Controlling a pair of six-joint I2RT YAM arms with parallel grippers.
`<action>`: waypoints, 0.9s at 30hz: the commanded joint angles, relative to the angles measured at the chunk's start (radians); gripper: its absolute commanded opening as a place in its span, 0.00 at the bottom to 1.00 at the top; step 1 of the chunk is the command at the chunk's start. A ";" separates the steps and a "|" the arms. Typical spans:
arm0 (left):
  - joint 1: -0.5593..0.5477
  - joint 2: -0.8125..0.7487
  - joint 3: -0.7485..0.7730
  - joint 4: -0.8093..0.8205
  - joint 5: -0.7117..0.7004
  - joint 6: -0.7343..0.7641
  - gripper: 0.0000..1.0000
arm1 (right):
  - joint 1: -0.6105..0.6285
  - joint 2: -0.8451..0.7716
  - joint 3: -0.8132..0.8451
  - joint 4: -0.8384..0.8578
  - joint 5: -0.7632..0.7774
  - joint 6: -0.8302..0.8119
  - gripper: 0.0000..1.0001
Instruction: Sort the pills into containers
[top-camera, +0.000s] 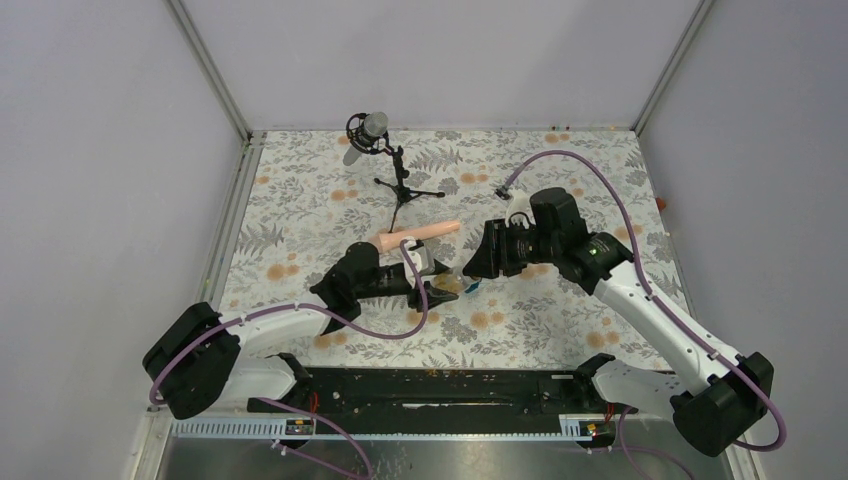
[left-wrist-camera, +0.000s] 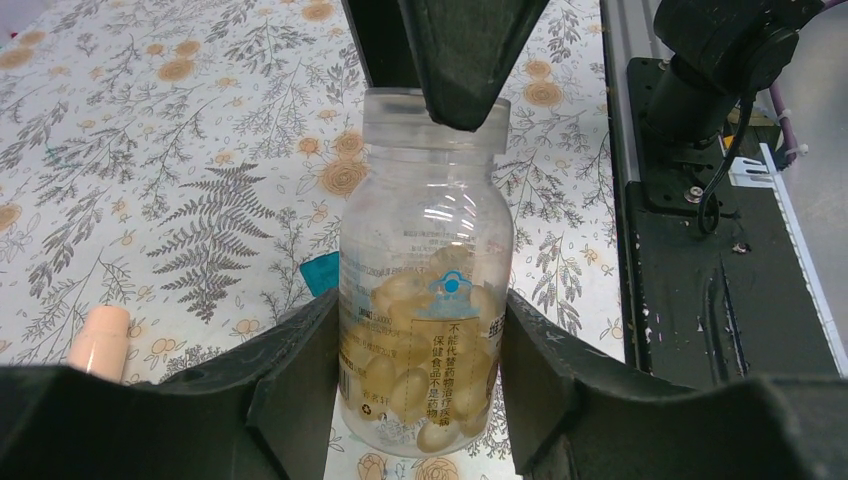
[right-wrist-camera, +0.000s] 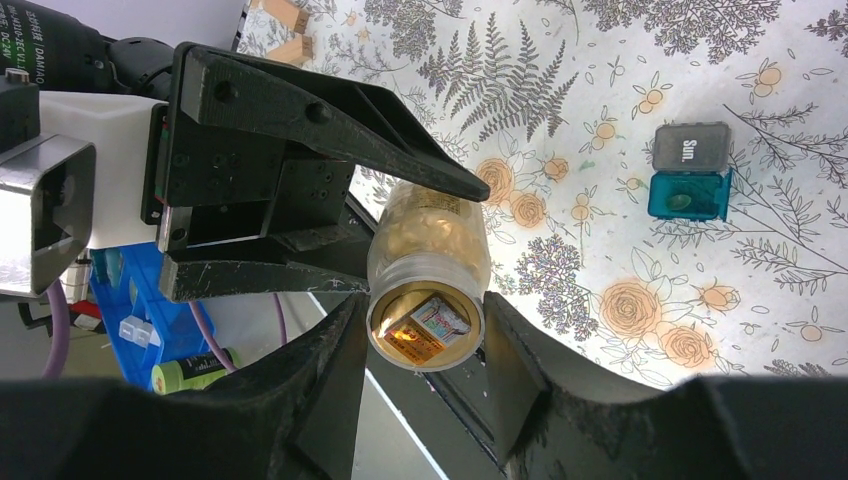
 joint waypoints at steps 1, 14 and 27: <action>0.001 -0.014 0.046 0.093 0.050 -0.005 0.00 | 0.013 -0.011 -0.018 -0.004 -0.022 -0.014 0.42; -0.004 0.007 0.087 0.095 0.142 -0.012 0.00 | 0.061 0.044 -0.052 0.009 -0.089 -0.125 0.44; -0.015 0.034 0.007 0.391 -0.048 -0.117 0.00 | 0.160 0.011 -0.107 0.100 0.370 0.136 0.41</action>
